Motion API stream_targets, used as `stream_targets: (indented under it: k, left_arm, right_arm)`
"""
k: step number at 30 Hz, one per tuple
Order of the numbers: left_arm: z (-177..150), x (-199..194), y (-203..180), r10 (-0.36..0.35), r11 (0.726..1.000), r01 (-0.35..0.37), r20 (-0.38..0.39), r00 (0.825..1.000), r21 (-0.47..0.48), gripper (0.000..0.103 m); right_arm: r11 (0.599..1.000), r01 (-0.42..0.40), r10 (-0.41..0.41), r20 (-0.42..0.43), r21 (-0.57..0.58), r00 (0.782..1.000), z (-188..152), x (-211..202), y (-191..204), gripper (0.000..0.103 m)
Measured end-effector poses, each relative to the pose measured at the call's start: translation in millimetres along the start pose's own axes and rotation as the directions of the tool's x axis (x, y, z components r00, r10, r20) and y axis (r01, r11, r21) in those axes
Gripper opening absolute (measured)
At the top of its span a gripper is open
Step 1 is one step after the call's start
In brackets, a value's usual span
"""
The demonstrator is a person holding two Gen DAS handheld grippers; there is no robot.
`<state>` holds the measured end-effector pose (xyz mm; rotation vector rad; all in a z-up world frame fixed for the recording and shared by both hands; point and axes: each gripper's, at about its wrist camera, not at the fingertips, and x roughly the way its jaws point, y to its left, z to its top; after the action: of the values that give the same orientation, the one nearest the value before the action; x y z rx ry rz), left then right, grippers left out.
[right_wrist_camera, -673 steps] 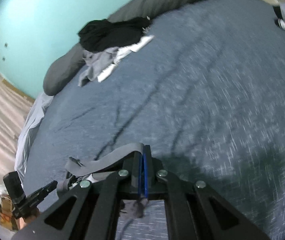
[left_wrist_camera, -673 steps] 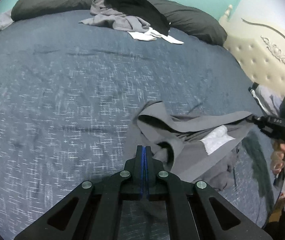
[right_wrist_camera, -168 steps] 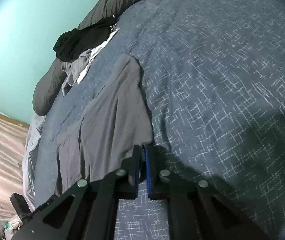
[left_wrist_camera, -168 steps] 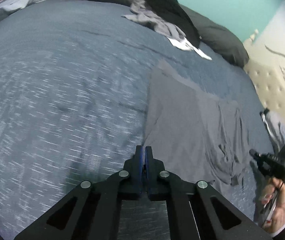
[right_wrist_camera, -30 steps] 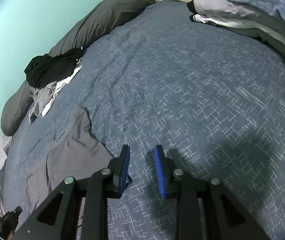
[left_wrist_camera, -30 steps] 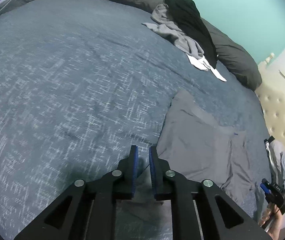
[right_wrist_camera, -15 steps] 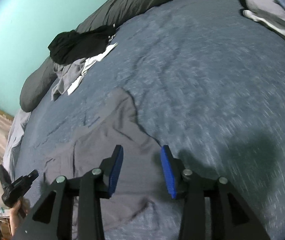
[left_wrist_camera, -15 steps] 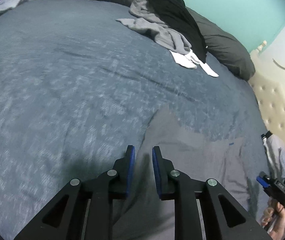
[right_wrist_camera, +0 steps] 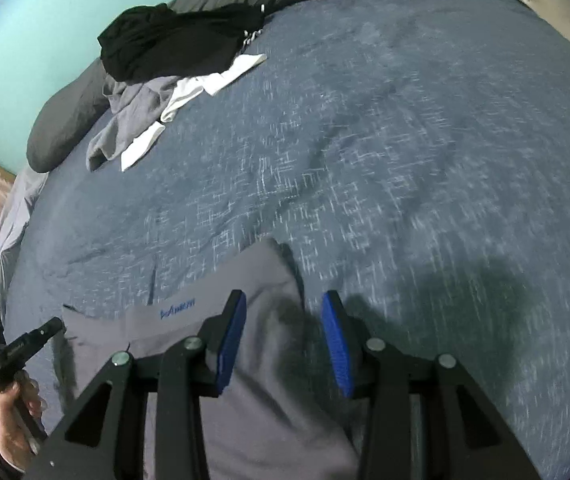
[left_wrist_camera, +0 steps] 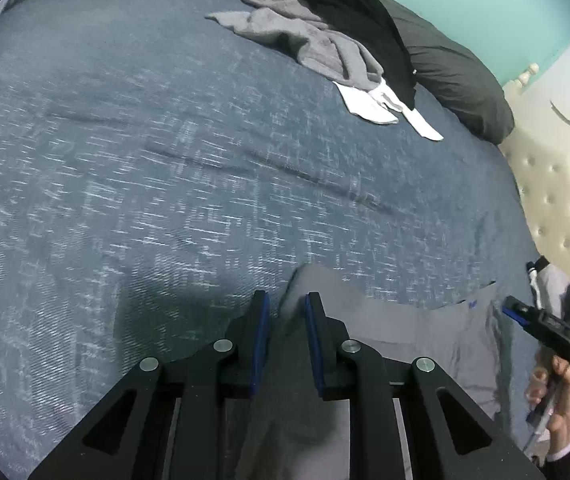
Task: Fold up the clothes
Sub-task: 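Grasp the waistband of the grey boxer briefs with both tools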
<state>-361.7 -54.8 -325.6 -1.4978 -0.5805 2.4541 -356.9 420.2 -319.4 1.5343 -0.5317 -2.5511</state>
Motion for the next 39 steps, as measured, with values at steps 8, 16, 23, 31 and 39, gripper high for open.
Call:
stream_targets:
  k: [8, 16, 23, 31, 39]
  left_arm:
    - [4, 12, -6, 0.009, 0.999, -0.009, -0.016, 1.0, 0.04, 0.02]
    - [6, 14, -8, 0.002, 0.997, -0.001, -0.019, 1.0, 0.071, 0.011]
    - [11, 1, -19, 0.001, 0.995, -0.004, 0.03, 1.0, 0.101, 0.003]
    - [33, 1, -28, 0.017, 0.994, -0.021, 0.039, 0.999, 0.109, 0.002]
    - [44, 14, -24, 0.042, 0.993, -0.044, 0.019, 0.999, 0.105, 0.002]
  right_arm:
    - [0.998, 0.014, -0.016, -0.039, -0.067, 0.999, 19, 30, 7, 0.04]
    - [0.989, 0.007, -0.011, -0.027, -0.148, 1.0, 19, 38, 13, 0.017]
    - [0.983, -0.018, 0.022, 0.019, -0.184, 1.0, 18, 27, 18, 0.003]
    - [0.982, -0.032, 0.049, 0.088, -0.185, 0.995, 30, 10, 24, 0.003]
    - [0.986, -0.019, 0.034, 0.086, -0.166, 0.996, 42, 21, 23, 0.002]
